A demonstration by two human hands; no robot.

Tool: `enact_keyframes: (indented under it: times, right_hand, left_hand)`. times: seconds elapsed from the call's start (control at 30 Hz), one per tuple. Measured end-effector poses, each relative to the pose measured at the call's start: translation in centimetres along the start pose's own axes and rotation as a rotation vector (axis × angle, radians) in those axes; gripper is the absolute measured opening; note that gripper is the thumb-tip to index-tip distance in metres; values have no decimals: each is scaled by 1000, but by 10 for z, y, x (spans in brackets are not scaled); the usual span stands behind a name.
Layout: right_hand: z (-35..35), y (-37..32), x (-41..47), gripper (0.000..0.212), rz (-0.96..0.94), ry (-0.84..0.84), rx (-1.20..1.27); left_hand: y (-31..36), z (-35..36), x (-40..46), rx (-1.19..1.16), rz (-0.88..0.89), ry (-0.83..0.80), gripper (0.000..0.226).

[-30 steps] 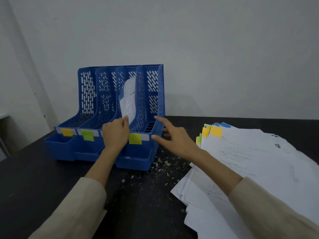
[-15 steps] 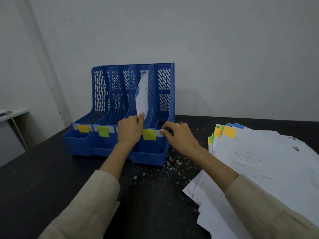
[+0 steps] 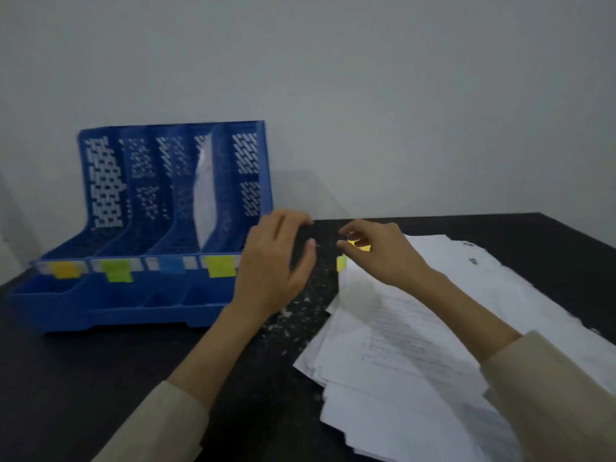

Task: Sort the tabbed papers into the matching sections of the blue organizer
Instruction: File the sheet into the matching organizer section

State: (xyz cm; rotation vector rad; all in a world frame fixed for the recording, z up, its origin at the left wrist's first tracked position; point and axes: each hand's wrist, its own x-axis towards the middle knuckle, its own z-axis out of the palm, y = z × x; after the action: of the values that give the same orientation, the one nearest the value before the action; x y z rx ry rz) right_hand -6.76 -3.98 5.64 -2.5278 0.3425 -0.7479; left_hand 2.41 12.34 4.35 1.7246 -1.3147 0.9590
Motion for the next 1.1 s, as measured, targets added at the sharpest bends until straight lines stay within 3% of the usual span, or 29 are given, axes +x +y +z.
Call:
enact_keyframes:
  times: [0.07, 0.17, 0.3, 0.43, 0.7, 0.8, 0.87, 1.0, 1.1]
  right_hand:
    - [-17, 23, -12, 29, 123, 12, -64]
    - [-40, 55, -31, 32, 357, 10, -238]
    - [-58, 96, -57, 43, 680, -74, -469]
    - [-64, 115, -66, 59, 842, -138, -508]
    - [-66, 101, -67, 47, 803, -73, -254]
    - [-68, 104, -68, 47, 803, 90, -123]
    - [-69, 106, -67, 36, 789, 212, -58]
    - [-65, 109, -64, 13, 703, 342, -111]
    - [-63, 113, -64, 10, 629, 435, -160]
  left_hand:
    - [18, 26, 1, -80, -47, -247, 30]
    - [28, 62, -7, -123, -294, -583, 33]
    - [29, 86, -24, -102, -523, -759, 45]
    - [26, 91, -28, -99, -717, -717, 72]
    - [31, 89, -33, -151, -727, -632, 62]
    - [28, 90, -32, -177, -731, -576, 51]
    - [25, 90, -31, -179, -712, -544, 42]
    - [20, 95, -33, -200, -697, -529, 35]
    - [20, 97, -33, -197, -703, -554, 32]
